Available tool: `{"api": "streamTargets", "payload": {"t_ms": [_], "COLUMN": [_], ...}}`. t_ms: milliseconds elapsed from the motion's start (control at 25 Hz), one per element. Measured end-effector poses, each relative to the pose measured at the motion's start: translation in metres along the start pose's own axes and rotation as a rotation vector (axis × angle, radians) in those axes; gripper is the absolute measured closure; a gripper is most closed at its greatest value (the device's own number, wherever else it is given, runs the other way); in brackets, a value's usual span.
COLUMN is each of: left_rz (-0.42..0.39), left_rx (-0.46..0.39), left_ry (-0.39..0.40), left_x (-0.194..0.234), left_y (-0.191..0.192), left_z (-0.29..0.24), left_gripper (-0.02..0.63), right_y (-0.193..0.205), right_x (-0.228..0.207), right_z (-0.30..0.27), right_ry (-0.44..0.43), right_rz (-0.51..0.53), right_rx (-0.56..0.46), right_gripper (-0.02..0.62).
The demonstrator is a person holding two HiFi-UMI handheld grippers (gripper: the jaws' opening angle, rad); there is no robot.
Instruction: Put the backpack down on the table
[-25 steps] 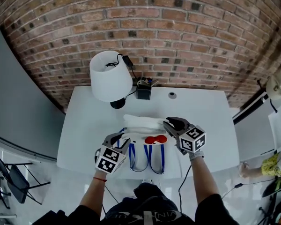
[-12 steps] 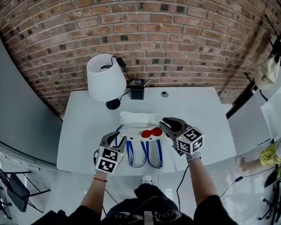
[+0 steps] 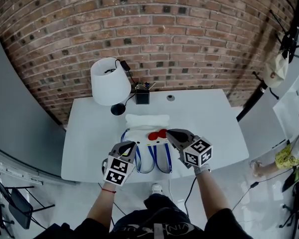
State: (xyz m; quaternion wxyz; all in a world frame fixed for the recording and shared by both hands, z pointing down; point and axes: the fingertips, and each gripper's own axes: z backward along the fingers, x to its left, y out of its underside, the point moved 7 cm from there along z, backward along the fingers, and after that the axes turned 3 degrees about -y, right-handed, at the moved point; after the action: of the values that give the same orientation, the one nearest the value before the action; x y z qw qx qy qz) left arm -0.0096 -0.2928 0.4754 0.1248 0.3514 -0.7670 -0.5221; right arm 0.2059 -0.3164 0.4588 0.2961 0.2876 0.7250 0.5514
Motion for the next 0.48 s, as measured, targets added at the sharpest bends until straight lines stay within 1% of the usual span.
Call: {"api": "streamTargets", "payload": {"t_ms": [120, 320, 480], "left_rz": [-0.006, 0.017, 0.007], "left_rx": [-0.013, -0.054, -0.082], "left_ry": [0.022, 0.030, 0.079], "left_x": [-0.010, -0.022, -0.041], "left_y": [-0.003, -0.008, -0.007], "left_z": [0.003, 0.014, 0.028], "left_gripper": [0.601, 0.601, 0.601], "right_y": [0.000, 0.002, 0.011], "right_x": [0.010, 0.032, 0.054], "right_z": [0.004, 0.014, 0.024], "right_ry": [0.007, 0.041, 0.042], "right_rz": [-0.003, -0.023, -0.038], "right_rx": [-0.008, -0.034, -0.037], "right_gripper": [0.597, 0.597, 0.597]}}
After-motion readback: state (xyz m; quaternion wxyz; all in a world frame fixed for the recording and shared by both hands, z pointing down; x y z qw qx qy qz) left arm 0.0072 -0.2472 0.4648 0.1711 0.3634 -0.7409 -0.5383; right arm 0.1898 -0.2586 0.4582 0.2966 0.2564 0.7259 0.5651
